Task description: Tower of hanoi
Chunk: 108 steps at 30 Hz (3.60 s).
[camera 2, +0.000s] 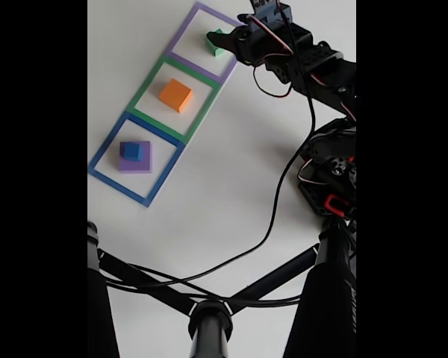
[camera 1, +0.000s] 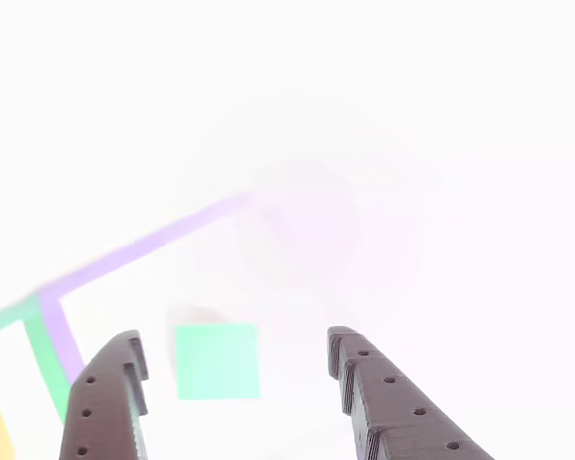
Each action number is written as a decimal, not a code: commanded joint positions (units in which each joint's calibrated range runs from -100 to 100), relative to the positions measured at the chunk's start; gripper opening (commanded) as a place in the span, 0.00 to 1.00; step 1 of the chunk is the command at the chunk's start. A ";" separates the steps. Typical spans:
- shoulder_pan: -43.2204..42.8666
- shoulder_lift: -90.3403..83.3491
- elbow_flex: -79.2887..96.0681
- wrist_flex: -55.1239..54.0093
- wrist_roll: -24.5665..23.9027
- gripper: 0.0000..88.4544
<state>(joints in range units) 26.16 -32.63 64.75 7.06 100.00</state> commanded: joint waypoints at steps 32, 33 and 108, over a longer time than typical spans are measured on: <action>-35.46 -10.29 -64.39 88.24 0.00 0.00; -36.70 -10.04 -64.21 88.08 0.00 0.00; -48.69 54.47 -3.02 -72.81 0.00 0.42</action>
<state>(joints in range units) -21.41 21.91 63.36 -63.96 100.00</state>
